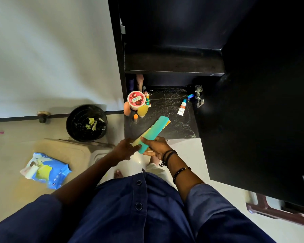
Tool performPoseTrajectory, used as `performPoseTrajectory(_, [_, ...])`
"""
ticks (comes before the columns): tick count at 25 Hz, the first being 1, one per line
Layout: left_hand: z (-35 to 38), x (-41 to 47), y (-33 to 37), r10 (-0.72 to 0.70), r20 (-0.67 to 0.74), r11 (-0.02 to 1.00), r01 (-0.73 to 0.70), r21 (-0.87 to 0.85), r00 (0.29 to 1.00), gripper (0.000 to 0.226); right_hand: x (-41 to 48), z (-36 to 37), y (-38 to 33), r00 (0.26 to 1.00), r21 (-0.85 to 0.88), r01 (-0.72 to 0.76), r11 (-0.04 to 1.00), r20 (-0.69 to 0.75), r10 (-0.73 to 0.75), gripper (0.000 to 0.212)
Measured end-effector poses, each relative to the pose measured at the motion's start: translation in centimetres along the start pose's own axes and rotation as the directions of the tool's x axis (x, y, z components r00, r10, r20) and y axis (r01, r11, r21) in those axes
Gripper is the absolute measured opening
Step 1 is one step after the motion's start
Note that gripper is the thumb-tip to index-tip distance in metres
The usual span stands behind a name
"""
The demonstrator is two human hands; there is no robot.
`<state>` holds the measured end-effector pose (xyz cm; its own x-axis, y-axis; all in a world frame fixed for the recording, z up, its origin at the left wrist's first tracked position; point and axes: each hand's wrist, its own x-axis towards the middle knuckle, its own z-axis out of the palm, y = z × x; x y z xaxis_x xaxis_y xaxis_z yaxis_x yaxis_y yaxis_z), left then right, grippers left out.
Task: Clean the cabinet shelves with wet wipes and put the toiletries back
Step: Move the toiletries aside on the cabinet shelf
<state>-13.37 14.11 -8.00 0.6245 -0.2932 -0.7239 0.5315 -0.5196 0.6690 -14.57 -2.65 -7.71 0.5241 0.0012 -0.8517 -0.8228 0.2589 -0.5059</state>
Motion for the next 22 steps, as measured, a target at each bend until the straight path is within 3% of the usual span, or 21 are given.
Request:
performPoseTrajectory(3, [-0.2, -0.7, 0.4, -0.004, -0.025, 0.985, -0.001, -0.173, 1.000, 0.034, 0.5, 1.3, 0.3, 0.997, -0.056, 0.002, 0.998, 0.078, 0.002, 0.038])
performPoseTrajectory(6, [-0.9, -0.7, 0.3, -0.021, -0.111, 0.991, 0.006, -0.132, 0.994, 0.029, 1.2, 1.4, 0.2, 0.993, -0.066, -0.013, 0.998, 0.116, 0.021, 0.029])
performPoseTrajectory(11, [-2.7, 0.1, -0.4, -0.134, -0.157, 0.990, 0.126, -0.065, 0.978, 0.036, 3.1, 0.3, -1.1, 0.999, -0.019, -0.021, 1.000, 0.031, 0.022, 0.005])
performPoseTrajectory(17, [-3.5, 2.6, -0.2, -0.181, -0.298, 0.983, 0.170, -0.062, 0.937, 0.048, 5.2, -0.9, -2.9, 0.999, -0.037, -0.018, 0.999, -0.030, 0.017, 0.021])
performPoseTrajectory(20, [-3.3, 3.6, 0.1, -0.220, -0.348, 0.967, 0.158, -0.200, 0.911, 0.062, 5.8, -1.0, -3.5, 0.999, -0.047, -0.024, 0.999, -0.028, 0.023, 0.055])
performPoseTrajectory(22, [-3.1, 3.6, 0.2, -0.217, -0.358, 0.967, 0.150, -0.205, 0.908, 0.061, 5.8, -1.1, -3.4, 1.000, -0.069, -0.017, 0.997, -0.026, 0.015, 0.062])
